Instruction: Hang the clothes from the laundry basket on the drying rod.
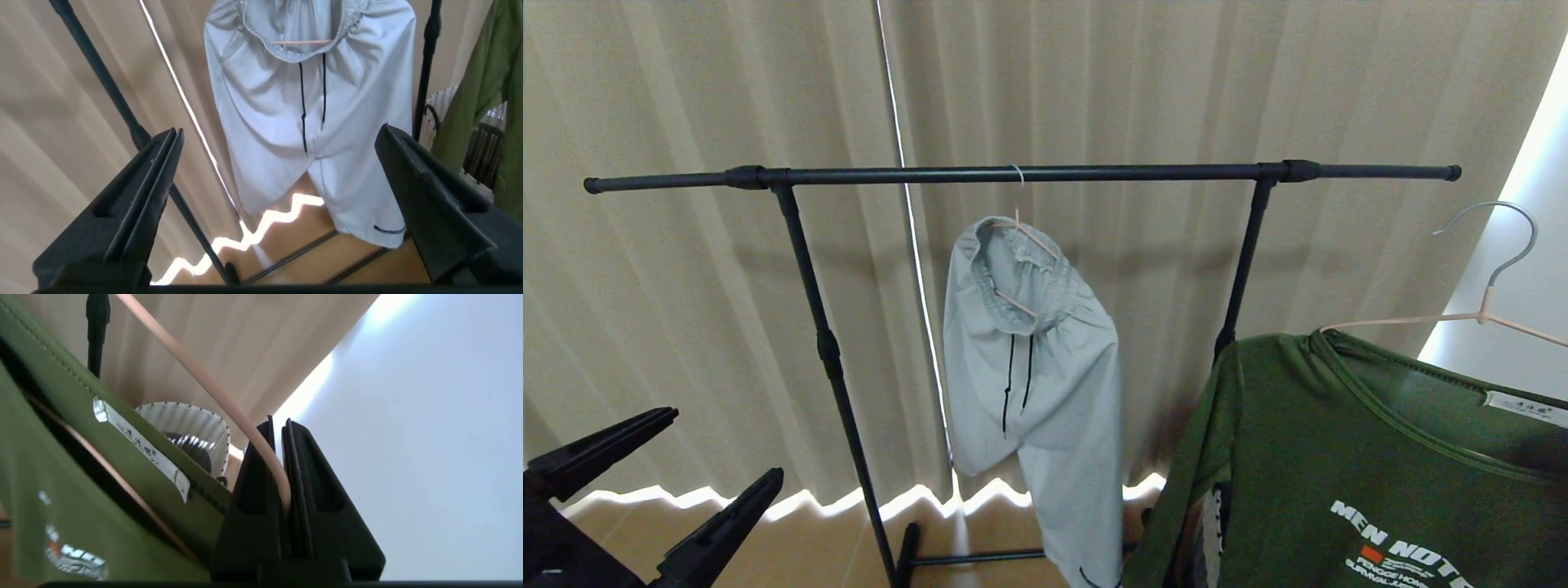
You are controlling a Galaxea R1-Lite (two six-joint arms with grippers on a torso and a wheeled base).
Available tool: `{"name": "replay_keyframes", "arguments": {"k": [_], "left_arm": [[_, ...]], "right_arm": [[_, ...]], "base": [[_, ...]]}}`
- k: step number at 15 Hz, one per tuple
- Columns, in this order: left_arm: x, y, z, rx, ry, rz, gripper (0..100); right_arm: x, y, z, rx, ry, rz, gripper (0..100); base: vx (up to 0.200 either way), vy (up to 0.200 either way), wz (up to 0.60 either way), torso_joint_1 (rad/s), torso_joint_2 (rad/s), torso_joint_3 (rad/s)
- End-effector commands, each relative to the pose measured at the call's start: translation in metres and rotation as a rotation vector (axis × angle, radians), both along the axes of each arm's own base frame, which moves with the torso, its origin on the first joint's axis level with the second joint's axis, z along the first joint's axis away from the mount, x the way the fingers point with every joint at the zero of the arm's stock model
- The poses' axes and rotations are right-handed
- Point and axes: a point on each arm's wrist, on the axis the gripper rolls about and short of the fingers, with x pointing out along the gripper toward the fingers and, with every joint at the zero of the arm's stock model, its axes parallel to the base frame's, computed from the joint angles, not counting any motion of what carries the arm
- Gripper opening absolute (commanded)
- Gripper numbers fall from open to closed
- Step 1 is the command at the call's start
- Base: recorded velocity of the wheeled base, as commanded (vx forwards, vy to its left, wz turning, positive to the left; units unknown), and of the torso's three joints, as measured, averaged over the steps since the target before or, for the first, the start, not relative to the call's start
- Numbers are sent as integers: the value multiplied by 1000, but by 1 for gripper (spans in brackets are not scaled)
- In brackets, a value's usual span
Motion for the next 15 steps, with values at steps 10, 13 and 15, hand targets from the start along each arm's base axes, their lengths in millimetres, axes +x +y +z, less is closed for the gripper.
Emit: {"name": "replay_keyframes", "arguments": {"k": [10, 13, 15], "left_arm": [[-1, 0, -1, 1, 4, 0, 100], [-1, 0, -1, 1, 3, 0, 100], [-1, 1, -3, 2, 7, 2, 100]], "right_arm": [[9, 2, -3, 20, 29, 21, 0], [17, 6, -4, 39, 44, 44, 0], [30, 13, 0, 77, 47, 84, 0]], "base": [[200, 0, 0, 3, 1, 3], [200, 0, 0, 2, -1, 2], [100, 0, 0, 1, 1, 4]]}}
